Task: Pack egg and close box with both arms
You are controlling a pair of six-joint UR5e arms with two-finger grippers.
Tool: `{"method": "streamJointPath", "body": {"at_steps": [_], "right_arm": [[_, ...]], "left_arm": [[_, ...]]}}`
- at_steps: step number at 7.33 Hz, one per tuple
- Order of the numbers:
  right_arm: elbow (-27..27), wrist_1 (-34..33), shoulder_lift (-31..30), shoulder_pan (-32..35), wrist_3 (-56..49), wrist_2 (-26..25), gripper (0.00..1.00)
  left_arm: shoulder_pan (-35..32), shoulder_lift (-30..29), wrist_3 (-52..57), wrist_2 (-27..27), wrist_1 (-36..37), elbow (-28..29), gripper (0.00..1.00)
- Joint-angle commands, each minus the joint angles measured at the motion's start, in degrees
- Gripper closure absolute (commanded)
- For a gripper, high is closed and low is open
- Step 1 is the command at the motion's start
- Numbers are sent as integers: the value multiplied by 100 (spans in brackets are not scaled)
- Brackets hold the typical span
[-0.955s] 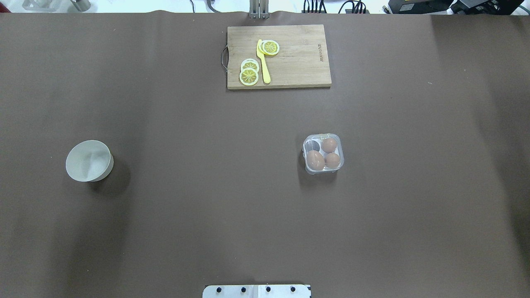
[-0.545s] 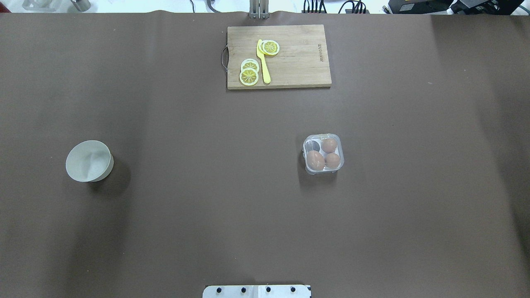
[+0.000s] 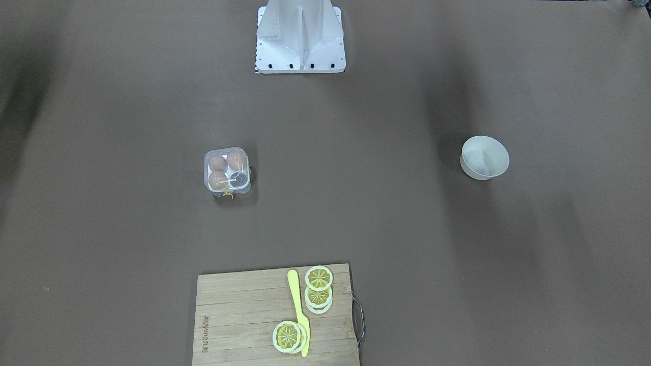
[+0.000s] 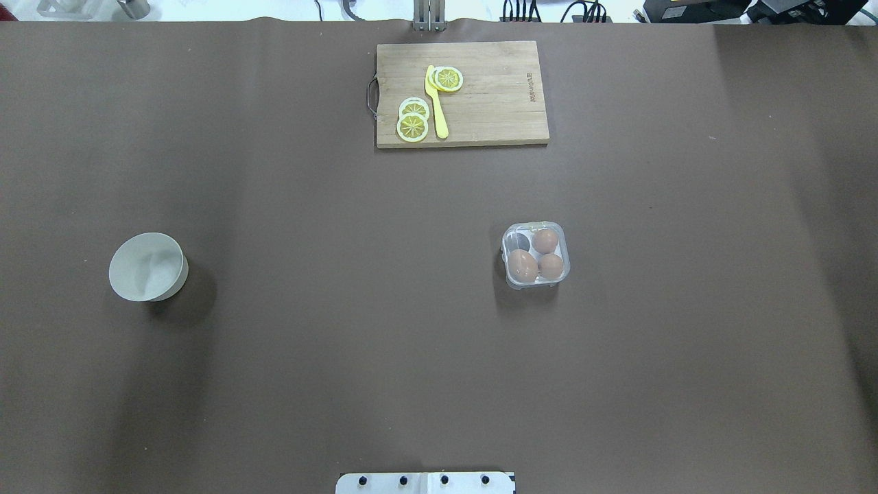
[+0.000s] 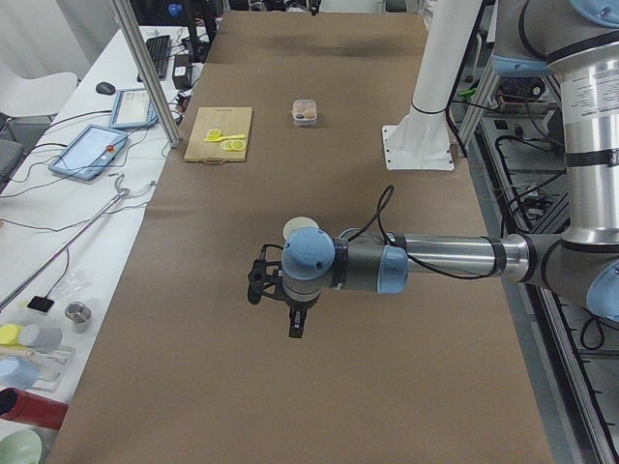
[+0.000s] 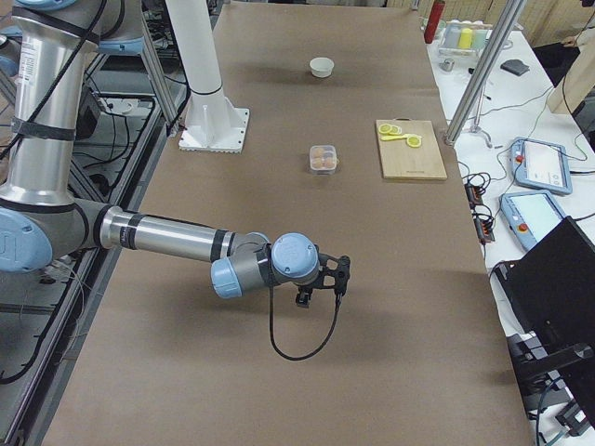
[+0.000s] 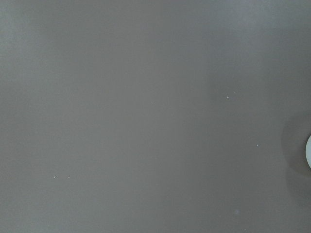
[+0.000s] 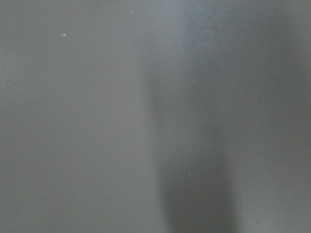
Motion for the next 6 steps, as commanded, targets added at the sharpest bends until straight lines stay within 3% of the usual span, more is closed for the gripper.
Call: {"method": "streamJointPath", "body": {"at_steps": [1, 6], "right_arm": [[18, -330, 180, -63, -12, -520, 0], [-61, -1755, 1094, -3, -724, -1365, 0]], "left_arm": [[-17, 2, 0, -1, 1, -1, 3], [-26, 20, 0, -1, 1, -19, 3]]}}
